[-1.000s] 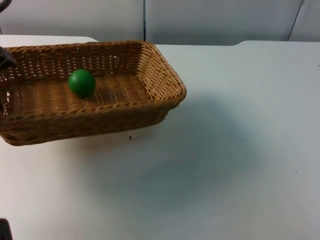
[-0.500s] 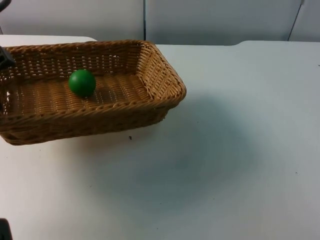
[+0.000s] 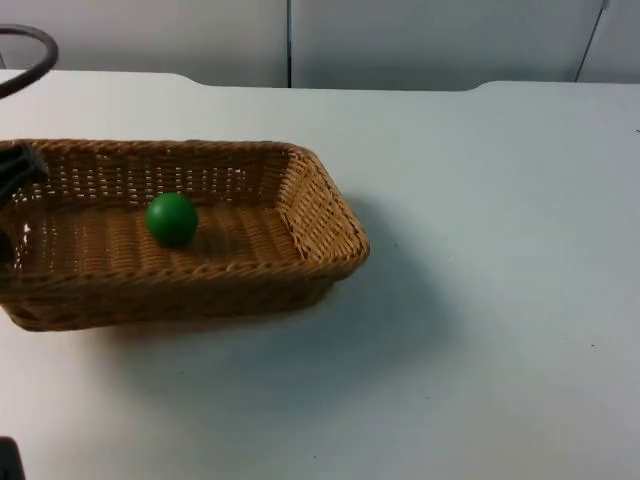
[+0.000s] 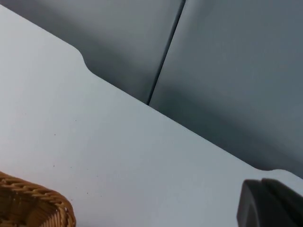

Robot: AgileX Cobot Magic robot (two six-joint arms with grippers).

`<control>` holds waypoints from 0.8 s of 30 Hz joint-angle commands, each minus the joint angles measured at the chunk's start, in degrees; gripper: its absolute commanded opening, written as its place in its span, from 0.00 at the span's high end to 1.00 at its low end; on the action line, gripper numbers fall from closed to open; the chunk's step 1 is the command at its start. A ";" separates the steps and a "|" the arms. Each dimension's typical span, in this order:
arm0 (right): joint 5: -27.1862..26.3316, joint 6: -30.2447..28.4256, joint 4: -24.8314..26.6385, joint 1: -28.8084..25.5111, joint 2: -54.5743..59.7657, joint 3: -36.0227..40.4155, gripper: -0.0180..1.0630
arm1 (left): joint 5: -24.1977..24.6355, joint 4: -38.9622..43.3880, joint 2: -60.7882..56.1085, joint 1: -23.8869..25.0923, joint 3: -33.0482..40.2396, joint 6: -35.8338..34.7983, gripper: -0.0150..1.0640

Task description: Pick up the basket with the left hand and place the ball into the basket with the right hand.

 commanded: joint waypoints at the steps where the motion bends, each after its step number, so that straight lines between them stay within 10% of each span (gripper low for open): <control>1: -0.90 -0.44 0.30 0.07 -0.88 -0.42 0.99 | -2.14 0.48 0.28 0.23 -0.02 -0.50 0.98; 8: -2.20 -0.44 1.59 0.07 -0.88 -0.42 0.99 | -0.37 11.10 0.57 0.23 -1.31 -0.50 0.84; 13: -2.46 -0.44 1.78 0.07 -0.88 -0.42 0.99 | 5.33 12.80 0.57 0.23 -5.12 -0.50 0.30; 15: -2.46 -0.44 1.78 0.07 -0.88 -0.42 0.99 | 6.79 14.28 0.57 0.23 -5.90 -0.50 0.24; 24: -2.23 -0.44 1.81 0.07 -0.88 -0.42 0.99 | 27.80 26.09 -0.21 0.23 -16.58 -0.50 0.35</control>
